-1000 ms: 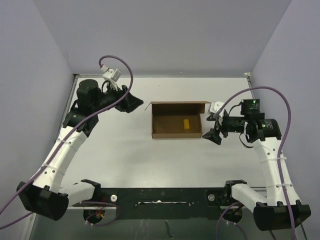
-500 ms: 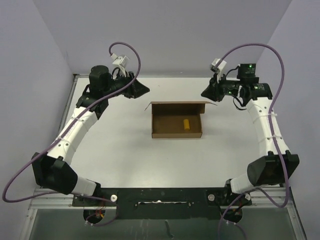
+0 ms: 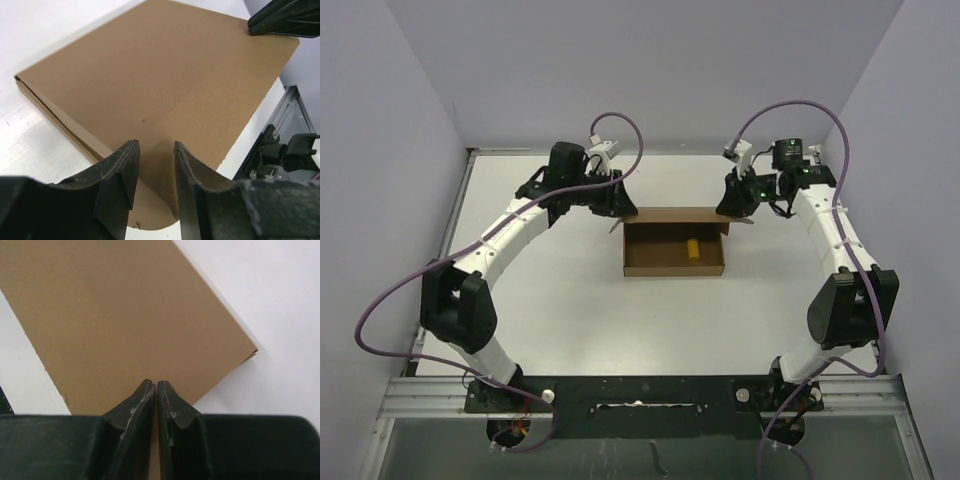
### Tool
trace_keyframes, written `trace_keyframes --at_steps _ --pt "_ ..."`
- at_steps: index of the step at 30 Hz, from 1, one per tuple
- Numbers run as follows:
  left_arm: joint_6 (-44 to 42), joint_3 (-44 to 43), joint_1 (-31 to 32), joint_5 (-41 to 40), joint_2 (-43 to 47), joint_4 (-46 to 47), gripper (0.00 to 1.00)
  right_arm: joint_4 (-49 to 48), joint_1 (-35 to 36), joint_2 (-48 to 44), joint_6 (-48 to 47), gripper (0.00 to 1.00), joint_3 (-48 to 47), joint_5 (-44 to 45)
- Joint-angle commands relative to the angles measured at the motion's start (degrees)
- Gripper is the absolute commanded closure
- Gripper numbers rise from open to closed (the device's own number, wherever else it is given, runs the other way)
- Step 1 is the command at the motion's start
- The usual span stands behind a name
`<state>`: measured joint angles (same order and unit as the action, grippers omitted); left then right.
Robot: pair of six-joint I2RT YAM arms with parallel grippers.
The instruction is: Fold the paper box
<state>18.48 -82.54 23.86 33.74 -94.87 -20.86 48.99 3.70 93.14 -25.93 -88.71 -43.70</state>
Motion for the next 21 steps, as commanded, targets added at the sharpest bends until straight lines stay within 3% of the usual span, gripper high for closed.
trace_keyframes --at_steps 1,13,21 --pt "-4.58 -1.31 1.88 -2.31 -0.51 -4.15 0.68 1.5 1.85 -1.59 -2.98 0.9 4.43 -0.56" --pt "-6.24 3.66 4.11 -6.09 -2.66 -7.65 0.68 -3.88 2.98 -0.64 -3.48 0.9 17.71 0.9" --pt "-6.71 3.79 5.08 -7.57 -7.66 -10.82 0.68 -5.76 3.8 2.4 -3.25 0.9 20.03 2.9"
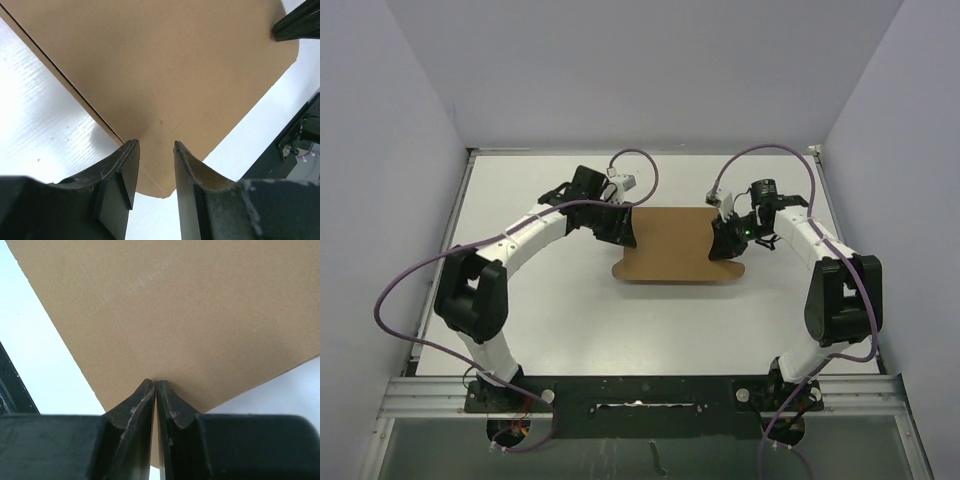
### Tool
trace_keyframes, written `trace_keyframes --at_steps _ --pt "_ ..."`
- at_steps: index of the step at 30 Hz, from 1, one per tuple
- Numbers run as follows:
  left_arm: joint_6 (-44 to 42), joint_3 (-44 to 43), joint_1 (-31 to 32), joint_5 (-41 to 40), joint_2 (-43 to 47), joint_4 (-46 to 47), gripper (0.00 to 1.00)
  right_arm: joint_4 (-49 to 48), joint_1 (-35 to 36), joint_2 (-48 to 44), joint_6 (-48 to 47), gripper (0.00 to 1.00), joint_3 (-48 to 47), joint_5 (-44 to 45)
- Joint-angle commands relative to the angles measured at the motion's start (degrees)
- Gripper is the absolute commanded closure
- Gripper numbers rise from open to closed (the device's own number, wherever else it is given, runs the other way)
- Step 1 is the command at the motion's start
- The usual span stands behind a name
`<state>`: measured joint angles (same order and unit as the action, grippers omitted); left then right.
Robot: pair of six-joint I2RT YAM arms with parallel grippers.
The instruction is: Fold the paper box
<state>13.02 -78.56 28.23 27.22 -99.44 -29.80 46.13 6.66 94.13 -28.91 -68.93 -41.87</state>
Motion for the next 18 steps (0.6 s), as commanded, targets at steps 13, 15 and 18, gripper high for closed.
trace_keyframes --at_steps 13,15,18 --pt "-2.12 -1.95 1.74 -3.06 -9.94 -5.15 0.68 -3.46 0.86 4.23 0.26 0.89 0.55 2.98" --pt "-2.07 -2.45 1.74 -3.33 -9.9 -5.7 0.68 -3.31 0.77 4.08 0.31 0.88 0.42 2.34" --pt "-1.65 -2.59 1.74 -3.34 -7.69 -4.83 0.68 -2.66 -0.19 2.44 -0.51 0.84 -0.01 -1.84"
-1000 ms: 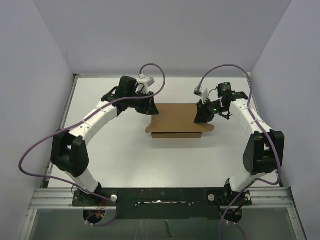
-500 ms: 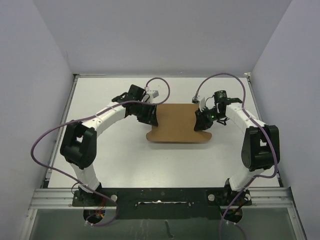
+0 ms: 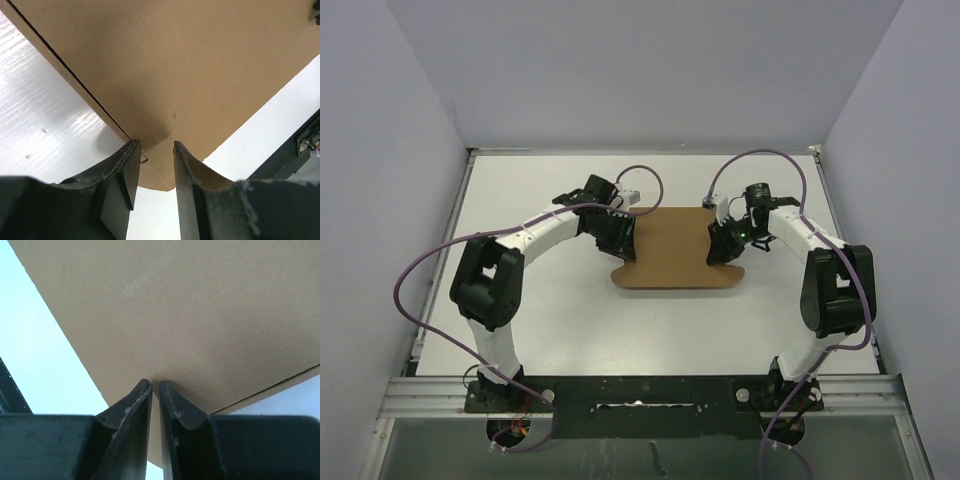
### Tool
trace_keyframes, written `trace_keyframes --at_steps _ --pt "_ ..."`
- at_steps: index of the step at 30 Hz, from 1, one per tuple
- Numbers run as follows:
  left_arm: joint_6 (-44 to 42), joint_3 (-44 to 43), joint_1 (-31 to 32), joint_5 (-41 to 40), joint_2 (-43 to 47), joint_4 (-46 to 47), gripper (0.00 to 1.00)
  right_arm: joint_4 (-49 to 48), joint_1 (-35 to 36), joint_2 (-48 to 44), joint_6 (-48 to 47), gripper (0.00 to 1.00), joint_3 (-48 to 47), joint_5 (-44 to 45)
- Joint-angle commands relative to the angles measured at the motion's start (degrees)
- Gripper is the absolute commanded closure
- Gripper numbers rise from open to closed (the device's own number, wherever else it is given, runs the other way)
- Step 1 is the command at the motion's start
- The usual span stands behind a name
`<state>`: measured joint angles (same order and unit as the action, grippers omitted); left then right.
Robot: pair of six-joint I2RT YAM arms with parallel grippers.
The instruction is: Fold the paper box
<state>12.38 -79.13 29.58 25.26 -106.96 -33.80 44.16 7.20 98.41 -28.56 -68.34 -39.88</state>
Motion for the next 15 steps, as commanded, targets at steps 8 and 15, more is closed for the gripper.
trace_keyframes --at_steps 8,15 --pt "-0.95 6.5 -0.12 0.89 13.95 14.15 0.67 -5.32 -6.45 -10.27 1.9 0.74 2.66 -16.02" --pt "-1.97 16.73 -0.31 -0.75 22.03 27.89 0.61 -7.42 -7.65 -6.7 4.99 0.74 3.5 -12.02"
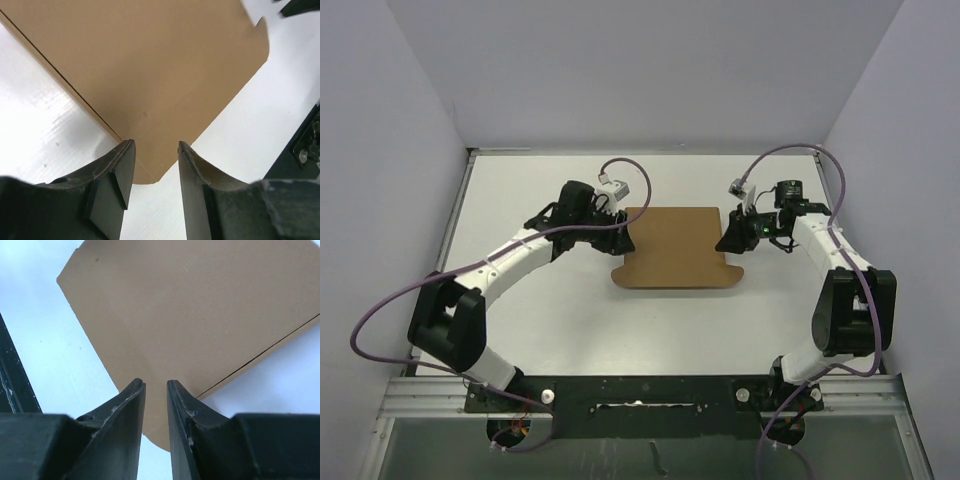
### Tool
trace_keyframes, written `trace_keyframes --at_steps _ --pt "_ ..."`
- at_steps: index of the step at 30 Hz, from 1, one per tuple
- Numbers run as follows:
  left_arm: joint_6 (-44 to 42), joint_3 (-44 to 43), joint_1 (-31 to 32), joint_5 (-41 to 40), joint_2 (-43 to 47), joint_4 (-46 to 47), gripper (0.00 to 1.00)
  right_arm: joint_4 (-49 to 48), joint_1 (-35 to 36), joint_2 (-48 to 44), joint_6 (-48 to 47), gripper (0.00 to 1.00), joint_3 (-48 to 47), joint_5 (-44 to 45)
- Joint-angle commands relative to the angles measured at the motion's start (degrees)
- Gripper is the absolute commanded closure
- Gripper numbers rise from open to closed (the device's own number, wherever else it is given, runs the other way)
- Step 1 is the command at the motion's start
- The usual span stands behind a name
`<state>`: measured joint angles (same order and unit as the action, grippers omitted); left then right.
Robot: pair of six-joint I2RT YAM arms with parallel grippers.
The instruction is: Fold the paper box
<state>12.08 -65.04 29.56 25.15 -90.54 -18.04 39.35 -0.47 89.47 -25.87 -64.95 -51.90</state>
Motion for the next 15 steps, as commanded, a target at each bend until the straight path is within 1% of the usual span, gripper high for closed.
trace_keyframes --at_steps 1,4,7,8,10,12,13,15 --pt "-1.74 3.23 -0.41 -1.11 6.16 13.06 0.59 -2.74 0.0 3.22 2.7 0.75 0.02 0.86" --pt "-1.95 5.21 -1.13 -1.59 8.04 16.27 0.53 -3.0 -0.06 5.64 3.5 0.75 -0.17 2.76" --pt "-1.84 8.8 -1.83 -2.9 11.54 21.77 0.4 -3.03 -0.27 7.42 3.97 0.75 -0.56 4.16" --pt "-1.64 10.63 -2.01 -3.68 13.02 24.23 0.33 -3.01 -0.36 7.92 4.06 0.75 -0.61 4.55" --pt "-0.92 14.16 -2.22 -5.75 15.8 28.54 0.16 -2.74 -0.41 8.48 3.93 0.75 -0.78 4.57" --pt "-0.57 16.82 -2.23 -7.43 17.95 31.23 0.05 -2.42 -0.54 8.42 3.41 0.75 -1.0 3.04" --pt "-0.23 17.38 -2.23 -8.18 18.65 31.61 0.02 -2.01 -0.71 8.01 2.92 0.74 -1.16 1.28" --pt "-0.08 17.25 -2.3 -8.96 19.07 30.64 0.02 -1.83 -1.21 6.25 2.5 0.73 -1.19 -2.39"
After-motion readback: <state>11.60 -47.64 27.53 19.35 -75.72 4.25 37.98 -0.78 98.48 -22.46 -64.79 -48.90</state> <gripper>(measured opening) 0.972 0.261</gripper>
